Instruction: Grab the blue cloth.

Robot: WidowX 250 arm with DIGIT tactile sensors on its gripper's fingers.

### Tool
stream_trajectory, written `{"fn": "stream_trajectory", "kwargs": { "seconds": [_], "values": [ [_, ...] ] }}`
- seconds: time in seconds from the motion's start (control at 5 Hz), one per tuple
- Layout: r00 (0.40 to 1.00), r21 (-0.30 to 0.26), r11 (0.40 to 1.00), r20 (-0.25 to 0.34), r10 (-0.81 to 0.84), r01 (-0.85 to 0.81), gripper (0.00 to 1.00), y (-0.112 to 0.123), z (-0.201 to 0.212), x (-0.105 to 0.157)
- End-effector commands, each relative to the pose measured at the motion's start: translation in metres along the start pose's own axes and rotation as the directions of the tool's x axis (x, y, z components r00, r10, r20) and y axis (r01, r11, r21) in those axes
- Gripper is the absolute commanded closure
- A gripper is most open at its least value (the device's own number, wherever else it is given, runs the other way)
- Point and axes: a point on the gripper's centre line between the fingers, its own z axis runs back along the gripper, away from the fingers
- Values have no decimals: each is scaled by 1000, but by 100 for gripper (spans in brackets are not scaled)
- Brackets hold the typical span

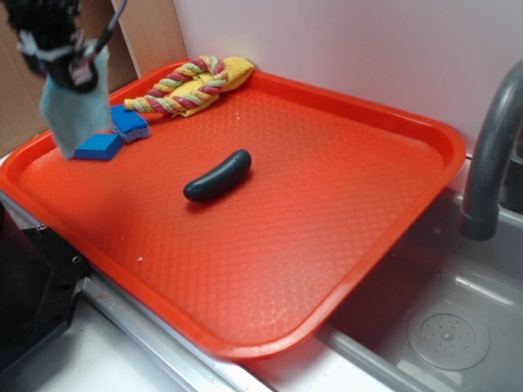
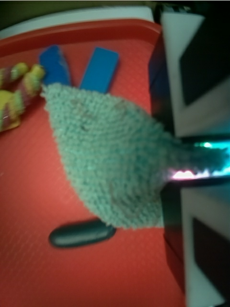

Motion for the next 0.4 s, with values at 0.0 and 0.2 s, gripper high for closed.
{"fn": "stream_trajectory", "kwargs": {
  "seconds": [0.0,0.2],
  "values": [
    [998,48,999,67,10,-14,100,-6,47,4],
    [997,76,996,71,39,-44,100,-2,50,5]
  ]
}}
